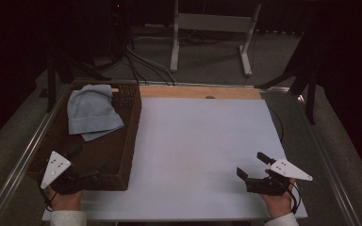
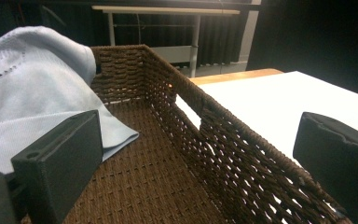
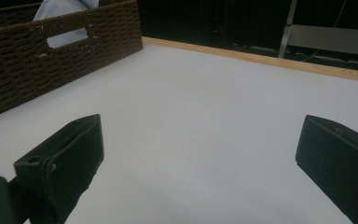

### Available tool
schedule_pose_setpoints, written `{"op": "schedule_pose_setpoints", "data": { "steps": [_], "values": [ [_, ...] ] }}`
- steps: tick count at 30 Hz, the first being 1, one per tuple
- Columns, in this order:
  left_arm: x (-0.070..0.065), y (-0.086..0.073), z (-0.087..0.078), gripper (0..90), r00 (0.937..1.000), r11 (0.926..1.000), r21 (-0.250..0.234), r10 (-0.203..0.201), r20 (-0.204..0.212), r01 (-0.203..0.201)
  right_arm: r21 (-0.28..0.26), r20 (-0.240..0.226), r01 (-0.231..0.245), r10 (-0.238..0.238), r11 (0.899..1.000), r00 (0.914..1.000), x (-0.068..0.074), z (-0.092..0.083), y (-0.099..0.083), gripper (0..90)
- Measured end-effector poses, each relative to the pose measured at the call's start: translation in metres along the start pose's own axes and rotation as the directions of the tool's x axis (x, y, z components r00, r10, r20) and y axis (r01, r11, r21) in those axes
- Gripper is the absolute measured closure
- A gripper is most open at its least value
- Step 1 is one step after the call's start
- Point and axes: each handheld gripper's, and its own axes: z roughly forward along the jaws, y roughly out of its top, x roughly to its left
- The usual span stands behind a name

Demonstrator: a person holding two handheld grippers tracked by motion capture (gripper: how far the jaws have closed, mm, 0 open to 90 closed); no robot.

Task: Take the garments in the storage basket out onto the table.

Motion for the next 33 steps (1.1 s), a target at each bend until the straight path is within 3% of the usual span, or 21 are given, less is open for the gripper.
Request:
{"op": "schedule_pose_setpoints", "data": {
  "steps": [7,11,14,20,27,33],
  "values": [
    [-0.003,0.002,-0.002,3.5,0.9988,0.9989,-0.016,0.043,-0.022,-0.043,-0.002,0.002,0.018,-0.018,1.000,0.9998,0.004,0.000,0.000,1.1],
    [-0.003,0.005,-0.005,3.3,0.9996,0.9999,-0.001,0.014,-0.023,-0.014,-0.003,0.006,0.023,-0.023,1.000,0.9997,0.005,0.000,0.000,1.1],
    [-0.005,0.008,-0.008,5.1,0.9988,0.9996,0.017,0.025,-0.042,-0.024,-0.005,0.003,0.021,-0.021,1.000,0.9998,0.005,0.000,0.000,1.1],
    [-0.001,0.010,-0.011,2.7,0.9990,1.0000,0.007,-0.001,-0.044,0.001,0.004,-0.015,0.003,-0.003,1.000,0.9999,0.005,0.002,-0.001,1.2],
    [0.003,0.013,-0.012,0.3,0.9989,0.9992,-0.016,-0.037,-0.029,0.036,-0.017,-0.012,0.031,-0.031,0.999,0.9994,0.006,0.003,-0.002,1.2],
    [0.002,0.018,-0.012,0.1,0.9988,0.9998,-0.020,-0.005,-0.049,0.004,-0.022,-0.006,0.032,-0.032,0.999,0.9995,0.006,0.002,-0.002,1.2]
  ]
}}
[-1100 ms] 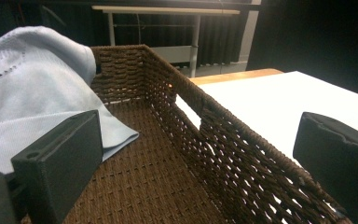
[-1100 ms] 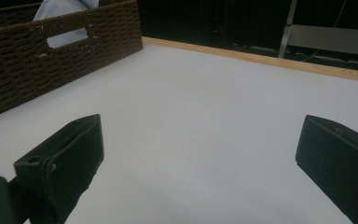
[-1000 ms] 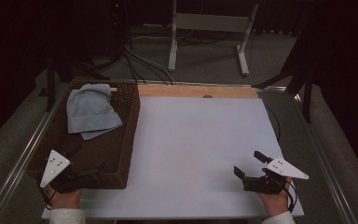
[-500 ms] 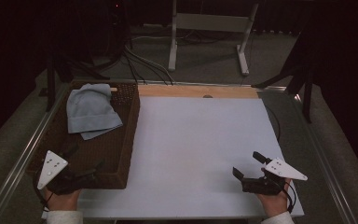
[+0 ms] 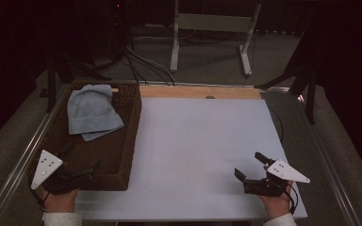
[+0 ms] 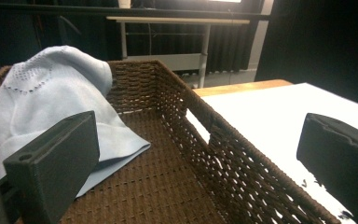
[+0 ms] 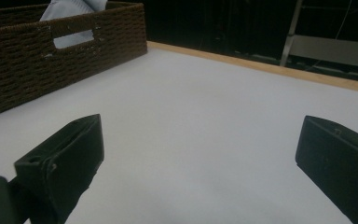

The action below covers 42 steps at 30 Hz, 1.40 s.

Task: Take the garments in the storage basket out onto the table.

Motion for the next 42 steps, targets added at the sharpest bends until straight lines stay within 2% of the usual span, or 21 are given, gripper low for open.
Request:
{"op": "schedule_pose_setpoints", "data": {
  "steps": [4,12,16,24,27,30,34,39,42],
  "values": [
    [0.003,0.004,0.001,0.2,0.9997,0.9997,-0.007,-0.022,0.011,0.022,0.003,0.003,-0.003,0.003,1.000,1.0000,0.000,0.000,0.000,1.2],
    [0.004,0.014,0.002,0.3,0.9997,0.9997,-0.001,-0.025,0.000,0.025,0.009,0.005,-0.006,0.006,1.000,1.0000,0.002,0.000,0.000,1.2],
    [0.007,0.019,0.004,2.5,0.9995,0.9994,0.014,-0.030,-0.009,0.030,0.016,0.008,-0.006,0.005,1.000,1.0000,0.003,0.002,0.000,1.2],
    [0.010,0.031,0.010,0.3,0.9991,0.9986,0.049,-0.021,-0.036,0.022,0.030,0.000,-0.009,0.009,1.000,1.0000,0.005,0.003,0.000,1.2],
    [0.012,0.035,0.013,0.2,0.9992,0.9976,0.064,-0.026,-0.032,0.028,0.028,0.003,-0.015,0.015,0.999,0.9999,0.005,0.002,0.000,1.2],
    [0.017,0.038,0.017,0.3,0.9990,0.9947,0.092,-0.045,0.000,0.045,0.025,-0.004,-0.030,0.030,0.999,0.9995,0.004,0.002,0.000,1.1],
    [0.021,0.041,0.021,0.3,0.9987,0.9944,0.093,-0.048,-0.014,0.049,0.026,-0.004,-0.027,0.027,0.999,0.9996,0.005,0.003,0.000,1.1],
    [0.024,0.046,0.025,0.3,0.9984,0.9926,0.108,-0.056,-0.005,0.056,0.023,-0.004,-0.028,0.028,0.999,0.9996,0.005,0.003,0.000,1.1],
    [0.026,0.049,0.027,0.3,0.9991,0.9915,0.123,-0.039,-0.014,0.041,0.026,-0.005,-0.030,0.030,0.999,0.9995,0.005,0.003,0.000,1.1]
  ]
}}
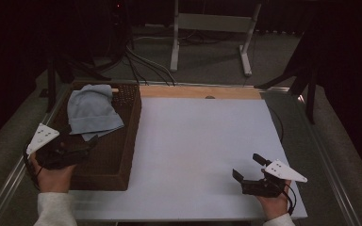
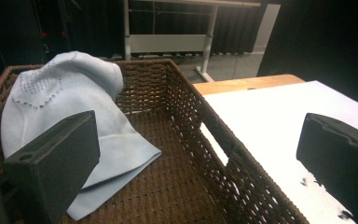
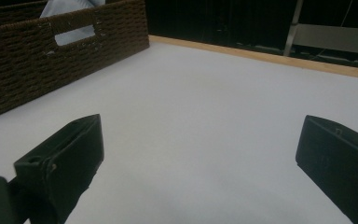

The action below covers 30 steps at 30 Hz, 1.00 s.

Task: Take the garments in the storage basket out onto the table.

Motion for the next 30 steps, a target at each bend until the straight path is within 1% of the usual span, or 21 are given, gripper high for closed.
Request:
{"op": "schedule_pose_setpoints", "data": {
  "steps": [6,12,14,17,22,26,30],
  "values": [
    [0.005,0.009,0.005,0.3,0.9999,1.0000,0.007,0.005,-0.012,-0.005,0.002,0.002,0.004,-0.004,1.000,1.0000,0.000,0.000,0.000,1.1],
    [0.009,0.018,0.010,0.3,0.9991,0.9991,0.030,0.032,-0.027,-0.031,0.003,0.001,0.003,-0.003,1.000,1.0000,0.000,0.000,0.000,1.1],
    [0.012,0.020,0.011,0.3,0.9994,0.9995,0.026,0.021,-0.026,-0.020,0.004,0.001,0.001,-0.001,1.000,1.0000,0.000,0.000,0.000,1.1],
    [0.015,0.023,0.013,0.3,0.9995,0.9996,0.025,0.016,-0.027,-0.015,0.004,0.000,0.002,-0.002,1.000,1.0000,0.001,0.001,0.000,1.1],
    [0.019,0.027,0.017,0.3,0.9995,0.9993,0.034,0.016,-0.026,-0.015,0.005,0.000,0.001,-0.001,1.000,1.0000,0.001,0.001,0.000,1.1],
    [0.023,0.027,0.022,0.3,0.9995,0.9994,0.035,0.006,-0.033,-0.005,0.002,0.001,0.004,-0.004,1.000,1.0000,0.001,0.000,0.000,1.1],
    [0.027,0.027,0.027,0.3,0.9992,0.9989,0.048,0.000,-0.039,0.002,0.000,0.000,0.001,-0.001,1.000,1.0000,0.001,0.000,0.000,1.1]
  ]
}}
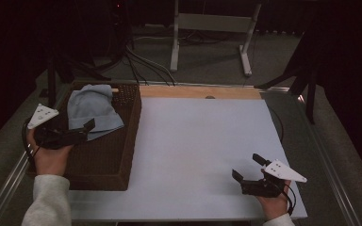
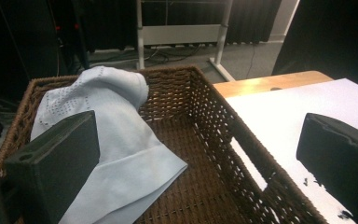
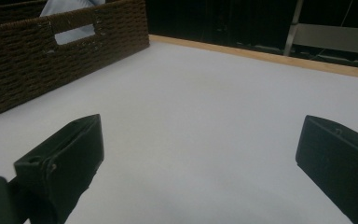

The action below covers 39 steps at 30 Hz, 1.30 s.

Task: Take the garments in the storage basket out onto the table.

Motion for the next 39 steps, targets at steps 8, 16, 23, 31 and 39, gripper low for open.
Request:
{"op": "schedule_pose_setpoints", "data": {
  "steps": [8,16,23,31,39],
  "values": [
    [0.006,0.001,0.008,0.3,0.9997,0.9997,0.014,-0.022,-0.012,0.022,0.002,0.000,0.000,0.000,1.000,1.0000,0.000,0.000,0.000,1.1],
    [0.011,0.005,0.013,0.3,0.9995,0.9993,0.030,-0.023,-0.021,0.024,0.002,0.000,-0.001,0.001,1.000,1.0000,0.000,0.001,0.000,1.1],
    [0.016,0.008,0.018,0.3,0.9993,0.9987,0.046,-0.020,-0.032,0.021,0.003,0.001,-0.001,0.001,1.000,1.0000,0.000,0.001,0.000,1.1],
    [0.019,0.012,0.024,0.3,0.9990,0.9985,0.054,-0.010,-0.042,0.012,0.001,0.005,-0.003,0.003,1.000,1.0000,-0.001,0.000,0.000,1.1],
    [0.025,0.013,0.031,0.3,0.9986,0.9974,0.066,-0.028,-0.044,0.031,0.003,0.007,-0.004,0.004,1.000,1.0000,-0.001,0.000,0.000,1.1]
  ]
}}
